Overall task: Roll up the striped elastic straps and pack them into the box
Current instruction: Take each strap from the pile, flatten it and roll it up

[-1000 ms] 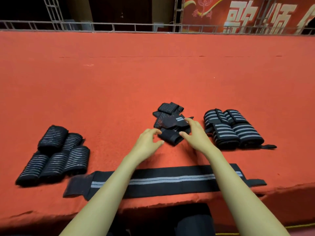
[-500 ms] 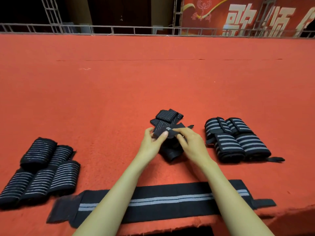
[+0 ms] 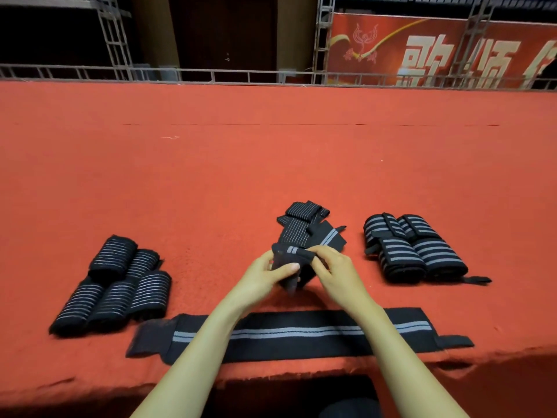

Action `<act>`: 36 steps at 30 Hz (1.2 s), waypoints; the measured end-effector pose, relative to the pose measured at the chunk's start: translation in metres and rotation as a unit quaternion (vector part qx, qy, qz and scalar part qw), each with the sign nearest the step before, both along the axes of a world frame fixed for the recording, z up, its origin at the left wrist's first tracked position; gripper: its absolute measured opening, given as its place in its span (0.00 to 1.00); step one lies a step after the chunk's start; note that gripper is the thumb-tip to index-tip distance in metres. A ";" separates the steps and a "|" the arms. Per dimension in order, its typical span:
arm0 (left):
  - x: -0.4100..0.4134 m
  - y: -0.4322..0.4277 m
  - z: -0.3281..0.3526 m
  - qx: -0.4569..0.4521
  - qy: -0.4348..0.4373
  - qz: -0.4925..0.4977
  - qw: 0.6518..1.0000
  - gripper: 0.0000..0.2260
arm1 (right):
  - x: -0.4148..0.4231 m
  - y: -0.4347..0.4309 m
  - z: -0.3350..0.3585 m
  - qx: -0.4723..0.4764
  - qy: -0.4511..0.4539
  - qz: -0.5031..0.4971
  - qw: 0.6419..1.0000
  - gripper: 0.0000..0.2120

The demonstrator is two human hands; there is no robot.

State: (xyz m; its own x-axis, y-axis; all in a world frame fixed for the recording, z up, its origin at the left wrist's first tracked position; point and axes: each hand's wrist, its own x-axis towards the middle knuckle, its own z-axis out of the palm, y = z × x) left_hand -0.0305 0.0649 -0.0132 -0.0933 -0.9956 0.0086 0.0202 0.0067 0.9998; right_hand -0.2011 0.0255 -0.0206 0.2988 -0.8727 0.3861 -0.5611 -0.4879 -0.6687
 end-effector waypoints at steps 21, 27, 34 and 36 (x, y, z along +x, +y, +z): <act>0.068 0.069 0.028 -0.163 -0.225 0.144 0.950 0.11 | 0.033 -0.023 0.015 0.022 0.292 0.111 0.950 0.25; 0.076 0.066 0.014 -0.153 -0.184 0.229 0.944 0.13 | 0.022 -0.019 0.015 -0.079 0.373 0.006 0.925 0.17; 0.093 0.068 0.003 -0.141 -0.158 0.281 0.936 0.11 | 0.020 -0.001 -0.003 -0.182 0.320 0.056 0.928 0.15; 0.097 0.069 0.000 -0.132 -0.166 0.286 0.934 0.11 | 0.014 0.001 -0.010 -0.135 0.327 0.045 0.934 0.16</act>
